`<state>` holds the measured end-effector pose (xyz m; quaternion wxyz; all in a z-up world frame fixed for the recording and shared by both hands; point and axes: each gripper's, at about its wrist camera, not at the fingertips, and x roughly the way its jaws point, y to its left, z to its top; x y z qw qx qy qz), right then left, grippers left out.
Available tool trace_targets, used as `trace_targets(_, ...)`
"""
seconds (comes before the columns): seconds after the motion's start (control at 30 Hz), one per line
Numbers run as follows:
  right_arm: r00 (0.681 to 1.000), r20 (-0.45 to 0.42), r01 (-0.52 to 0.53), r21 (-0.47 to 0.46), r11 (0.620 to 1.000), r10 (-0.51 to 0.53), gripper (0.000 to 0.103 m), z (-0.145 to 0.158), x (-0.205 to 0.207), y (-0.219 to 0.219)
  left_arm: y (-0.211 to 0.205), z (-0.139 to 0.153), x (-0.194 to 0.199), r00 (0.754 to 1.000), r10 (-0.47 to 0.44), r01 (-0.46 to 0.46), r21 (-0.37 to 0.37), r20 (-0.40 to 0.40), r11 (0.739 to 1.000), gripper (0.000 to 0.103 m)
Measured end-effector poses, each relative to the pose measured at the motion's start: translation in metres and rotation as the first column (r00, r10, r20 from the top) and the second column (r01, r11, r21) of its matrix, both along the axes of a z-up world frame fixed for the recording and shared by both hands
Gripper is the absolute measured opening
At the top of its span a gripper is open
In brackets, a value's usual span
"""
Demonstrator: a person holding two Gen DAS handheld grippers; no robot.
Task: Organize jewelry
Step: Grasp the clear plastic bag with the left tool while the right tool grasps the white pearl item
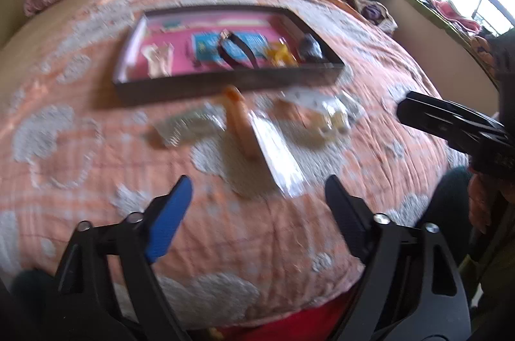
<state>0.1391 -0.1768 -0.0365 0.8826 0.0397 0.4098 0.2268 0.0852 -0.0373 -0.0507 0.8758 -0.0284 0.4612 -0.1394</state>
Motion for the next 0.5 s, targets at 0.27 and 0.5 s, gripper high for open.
trace_targets(0.27,0.994,-0.103,-0.028,0.015,0.999,0.03,0.055,-0.031,0.011,0.004,-0.008,-0.027,0.008,0.992,-0.061,0.045,-0.138,-0.114,0.989,0.04)
trace_targets(0.5,0.988,-0.15,-0.024,0.008,1.0,0.025,0.053,-0.048,0.023,0.008,-0.01,-0.042,0.024,0.983,-0.068,0.032,-0.206,-0.168,0.978,0.037)
